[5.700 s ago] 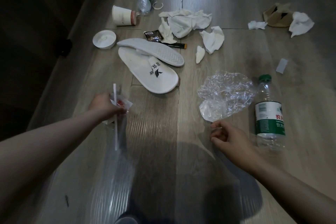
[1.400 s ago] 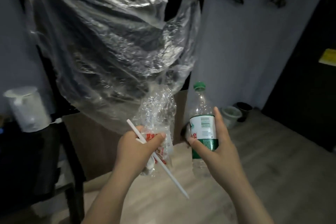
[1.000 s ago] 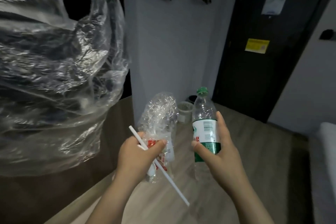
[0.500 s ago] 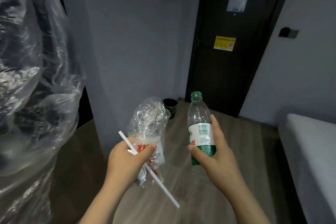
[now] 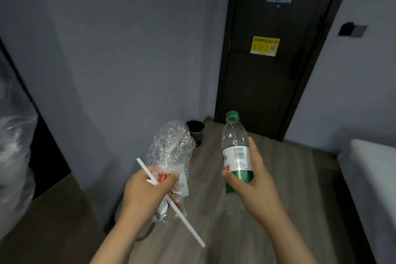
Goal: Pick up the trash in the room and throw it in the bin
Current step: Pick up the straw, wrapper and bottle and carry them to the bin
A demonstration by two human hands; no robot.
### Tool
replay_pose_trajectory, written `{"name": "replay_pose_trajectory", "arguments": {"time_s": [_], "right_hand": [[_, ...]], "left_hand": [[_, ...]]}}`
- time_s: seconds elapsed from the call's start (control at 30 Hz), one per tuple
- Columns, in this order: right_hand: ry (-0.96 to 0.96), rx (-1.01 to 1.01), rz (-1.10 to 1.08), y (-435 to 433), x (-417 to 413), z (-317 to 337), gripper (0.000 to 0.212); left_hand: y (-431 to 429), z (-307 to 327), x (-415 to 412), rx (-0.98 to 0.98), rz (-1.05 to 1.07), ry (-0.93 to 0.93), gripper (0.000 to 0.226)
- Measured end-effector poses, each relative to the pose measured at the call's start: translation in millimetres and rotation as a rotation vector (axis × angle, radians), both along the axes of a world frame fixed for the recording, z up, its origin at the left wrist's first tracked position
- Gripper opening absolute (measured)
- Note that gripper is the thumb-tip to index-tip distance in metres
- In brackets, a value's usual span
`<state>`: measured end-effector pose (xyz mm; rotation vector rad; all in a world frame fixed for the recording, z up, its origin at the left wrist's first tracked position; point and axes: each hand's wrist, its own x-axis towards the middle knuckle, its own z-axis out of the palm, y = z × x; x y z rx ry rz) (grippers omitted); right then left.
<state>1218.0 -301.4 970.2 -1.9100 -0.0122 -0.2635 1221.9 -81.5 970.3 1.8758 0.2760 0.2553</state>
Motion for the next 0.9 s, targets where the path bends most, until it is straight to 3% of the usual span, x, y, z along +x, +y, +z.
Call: {"name": "replay_pose_trajectory", "arguments": {"time_s": [0.3,0.57,0.9], "right_hand": [[0.001,0.016,0.033,-40,159,-2,0.089],[0.041,0.034,-0.017,-44,318,-27,0.09],[0.149,0.04,-0.067,-54,476,-30,0.089]], "left_hand": [[-36,5,147,-0.07,-0.008,0.102,0.037],[-33,-10,315,-0.075,-0.084,0.081,0.046],[-51,-22,502,-0.081,-0.217,0.151,0.025]]}}
